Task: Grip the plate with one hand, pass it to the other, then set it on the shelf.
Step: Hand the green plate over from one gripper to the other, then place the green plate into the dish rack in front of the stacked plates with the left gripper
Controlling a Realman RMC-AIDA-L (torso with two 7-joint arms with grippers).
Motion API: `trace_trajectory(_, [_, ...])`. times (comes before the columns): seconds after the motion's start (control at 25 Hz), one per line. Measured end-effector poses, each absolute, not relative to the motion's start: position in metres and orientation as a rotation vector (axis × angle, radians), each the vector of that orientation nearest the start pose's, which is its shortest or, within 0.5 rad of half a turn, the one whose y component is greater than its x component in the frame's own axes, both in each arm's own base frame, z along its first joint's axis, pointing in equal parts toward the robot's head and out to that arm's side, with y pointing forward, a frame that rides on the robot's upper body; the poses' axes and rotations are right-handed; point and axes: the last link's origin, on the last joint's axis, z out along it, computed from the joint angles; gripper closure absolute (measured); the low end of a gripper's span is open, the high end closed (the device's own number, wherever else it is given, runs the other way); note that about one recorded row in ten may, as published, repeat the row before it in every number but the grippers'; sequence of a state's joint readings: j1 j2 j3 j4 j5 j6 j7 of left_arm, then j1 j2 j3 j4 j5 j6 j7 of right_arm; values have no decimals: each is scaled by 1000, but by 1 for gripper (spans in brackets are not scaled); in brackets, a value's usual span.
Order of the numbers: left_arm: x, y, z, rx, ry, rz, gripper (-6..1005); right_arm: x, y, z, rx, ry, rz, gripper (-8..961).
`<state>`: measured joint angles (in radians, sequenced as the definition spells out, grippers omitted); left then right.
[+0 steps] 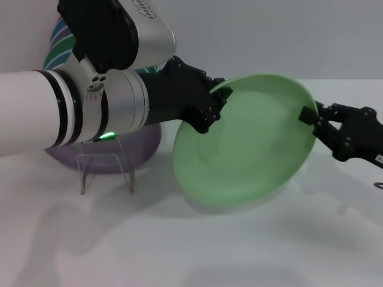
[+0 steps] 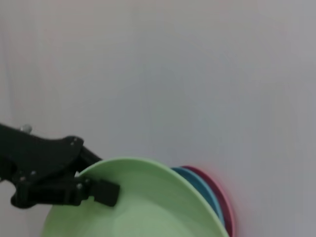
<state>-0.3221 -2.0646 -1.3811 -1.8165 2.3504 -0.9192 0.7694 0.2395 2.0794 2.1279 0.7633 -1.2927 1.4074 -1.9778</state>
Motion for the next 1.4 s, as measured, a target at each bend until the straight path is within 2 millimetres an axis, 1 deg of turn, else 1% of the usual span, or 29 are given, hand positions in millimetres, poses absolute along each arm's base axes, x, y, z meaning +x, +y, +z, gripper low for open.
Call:
trace_trajectory(0.16, [-64,326,-3,-2489,-88,-297,907,283,296,43,-2173,521,1103,814])
trace_trajectory(0.24, [-63,326,-2,-2467,-62,-315,909,293,286,56,-2066,548,1191,756])
trace_trajectory(0.32, [-61,325,1,-2421,-14,-343,910,306,272,72,-1919,577,1285,664])
trace_trajectory(0.44, [-60,323,7,-2287,118,-391,913,333,246,96,-1634,612,1389,526])
trace_trajectory(0.52, [-56,318,7,-2120,281,-417,914,348,231,107,-1481,626,1407,470])
trace_trajectory(0.56, [-53,314,6,-2026,366,-418,915,353,227,111,-1440,629,1407,442])
trace_trajectory(0.6, [-52,312,4,-1969,411,-414,915,356,224,113,-1419,631,1403,414])
trace_trajectory(0.68, [-50,304,-7,-1824,539,-387,916,358,223,113,-1410,638,1390,358])
trace_trajectory(0.72, [-48,297,-14,-1701,637,-378,916,358,225,113,-1410,644,1384,358])
trace_trajectory(0.76, [-47,293,-16,-1633,687,-382,916,359,226,112,-1409,652,1378,358])
trace_trajectory(0.8, [-47,286,-20,-1534,760,-409,916,359,228,111,-1411,659,1374,358])
trace_trajectory(0.84, [-47,281,-21,-1486,798,-433,916,360,230,109,-1414,668,1367,358])
trace_trajectory(0.88, [-50,273,-20,-1409,854,-507,915,360,233,107,-1417,676,1361,358])
trace_trajectory(0.92, [-52,269,-20,-1388,874,-547,915,360,235,105,-1422,680,1355,358])
trace_trajectory(0.96, [-58,266,-15,-1373,881,-635,915,360,236,104,-1427,683,1348,359])
trace_trajectory(1.04, [-74,266,-6,-1424,816,-805,915,361,239,103,-1432,692,1335,359])
trace_trajectory(1.12, [-115,281,12,-1534,663,-968,915,362,240,103,-1429,697,1324,359])
trace_trajectory(1.16, [-115,281,12,-1534,663,-968,915,363,241,103,-1427,700,1319,359])
trace_trajectory(1.24, [-145,290,24,-1595,608,-1027,916,363,241,102,-1427,702,1317,359])
trace_trajectory(1.4, [-196,303,50,-1706,566,-1136,917,363,241,102,-1427,703,1316,359])
